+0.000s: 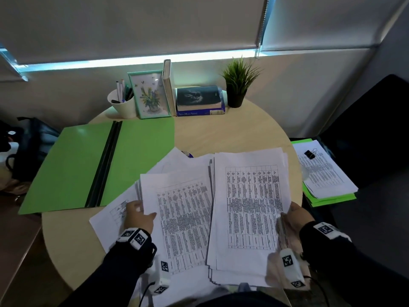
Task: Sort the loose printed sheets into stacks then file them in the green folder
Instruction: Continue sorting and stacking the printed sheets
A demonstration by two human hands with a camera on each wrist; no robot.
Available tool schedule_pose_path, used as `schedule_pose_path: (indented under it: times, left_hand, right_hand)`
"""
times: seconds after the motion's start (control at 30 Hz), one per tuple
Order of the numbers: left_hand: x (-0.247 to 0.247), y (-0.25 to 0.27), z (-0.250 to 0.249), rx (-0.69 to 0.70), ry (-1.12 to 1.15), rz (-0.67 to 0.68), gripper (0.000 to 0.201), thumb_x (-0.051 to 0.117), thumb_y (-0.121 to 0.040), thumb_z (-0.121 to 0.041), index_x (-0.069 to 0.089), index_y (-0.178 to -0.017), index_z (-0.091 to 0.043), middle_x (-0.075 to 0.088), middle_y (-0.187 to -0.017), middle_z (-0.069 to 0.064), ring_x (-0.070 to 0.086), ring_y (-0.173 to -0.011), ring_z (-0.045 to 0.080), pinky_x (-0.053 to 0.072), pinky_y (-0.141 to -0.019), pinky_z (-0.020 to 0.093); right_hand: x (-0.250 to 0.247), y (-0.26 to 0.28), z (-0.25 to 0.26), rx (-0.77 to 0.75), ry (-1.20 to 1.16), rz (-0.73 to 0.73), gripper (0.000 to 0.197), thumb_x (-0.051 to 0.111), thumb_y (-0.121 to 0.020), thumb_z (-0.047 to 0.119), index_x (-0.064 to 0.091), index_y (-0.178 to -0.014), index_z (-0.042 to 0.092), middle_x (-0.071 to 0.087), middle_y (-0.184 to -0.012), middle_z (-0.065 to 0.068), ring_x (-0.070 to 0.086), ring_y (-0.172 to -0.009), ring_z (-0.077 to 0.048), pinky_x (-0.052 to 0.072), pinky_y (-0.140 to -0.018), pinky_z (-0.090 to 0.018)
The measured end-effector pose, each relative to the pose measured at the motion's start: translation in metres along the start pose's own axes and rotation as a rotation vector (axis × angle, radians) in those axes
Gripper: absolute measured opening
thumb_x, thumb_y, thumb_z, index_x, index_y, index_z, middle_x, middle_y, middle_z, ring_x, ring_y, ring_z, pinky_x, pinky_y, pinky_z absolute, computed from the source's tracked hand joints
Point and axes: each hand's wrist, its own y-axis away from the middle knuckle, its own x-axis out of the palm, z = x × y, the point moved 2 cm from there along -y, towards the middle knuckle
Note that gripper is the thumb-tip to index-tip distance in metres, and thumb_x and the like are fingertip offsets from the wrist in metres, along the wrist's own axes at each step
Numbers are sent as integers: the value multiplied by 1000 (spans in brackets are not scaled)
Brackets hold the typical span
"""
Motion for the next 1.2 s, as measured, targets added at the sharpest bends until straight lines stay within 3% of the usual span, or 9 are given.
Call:
schedule_pose_path:
  times: [0.07,0.17,0.23,0.4,0.6,0.7,0.87,1.0,1.2]
  left_hand:
    - [-8,-5,7,-60,21,-38,53,68,-81,-3,42,-127,-2,51,-133,19,54,-114,37,40,-87,35]
    - [-15,-14,18,-74,-104,-9,32,69,-83,-18,57,-109,-4,59,-118,21,58,-103,36,43,-86,32]
    - [-16,-15,20,-52,-167,-8,30,72,-80,-26,61,-100,-7,60,-113,22,59,-96,35,48,-90,37]
    - [-8,-11,18,-46,-71,58,41,65,-86,-22,52,-122,-4,59,-117,15,58,-99,32,42,-82,31]
    - [-9,-5,9,205,-146,29,24,59,-90,-21,68,-100,-1,64,-107,17,59,-95,32,45,-84,34]
    - [-8,3,5,260,-15,-16,23,62,-88,-15,61,-109,-5,64,-109,10,60,-98,27,43,-87,32]
    - [-3,15,10,111,362,6,57,62,-86,-3,33,-134,-15,56,-130,13,56,-116,29,42,-99,39]
    - [-6,23,10,68,5,79,36,59,-90,-17,56,-123,-2,62,-124,17,58,-112,33,42,-93,33]
    - [-41,10,-10,127,2,-63,36,66,-86,-26,64,-115,-4,67,-114,17,62,-98,34,48,-89,39]
  right_hand:
    - [0,0,0,2,2,-6,36,47,-94,5,44,-128,-7,54,-129,-25,51,-121,-35,40,-97,-32]
    - [1,0,0,4,5,-1,36,48,-94,6,44,-127,-7,55,-127,-26,52,-119,-36,41,-97,-33]
    - [2,-2,-2,0,18,-7,36,49,-93,7,45,-127,-7,56,-127,-26,53,-118,-36,41,-97,-33]
    - [3,-6,-5,-2,34,-8,35,50,-93,8,46,-124,-7,57,-124,-27,53,-116,-38,41,-96,-35]
    - [4,-6,-4,8,61,-8,37,50,-93,11,44,-126,-7,55,-127,-26,52,-118,-37,41,-97,-35]
    - [4,-6,-4,9,82,-6,38,50,-94,13,43,-126,-6,54,-128,-27,52,-119,-37,41,-98,-36]
    - [5,-6,-4,-2,118,-4,40,50,-94,13,42,-129,-6,54,-129,-27,52,-119,-37,40,-98,-35]
    - [5,-7,-4,-3,108,2,39,49,-94,12,43,-129,-5,54,-129,-26,51,-119,-37,40,-99,-36]
    - [4,-3,-1,-13,141,9,40,49,-94,13,42,-130,-4,54,-129,-25,52,-119,-36,40,-98,-35]
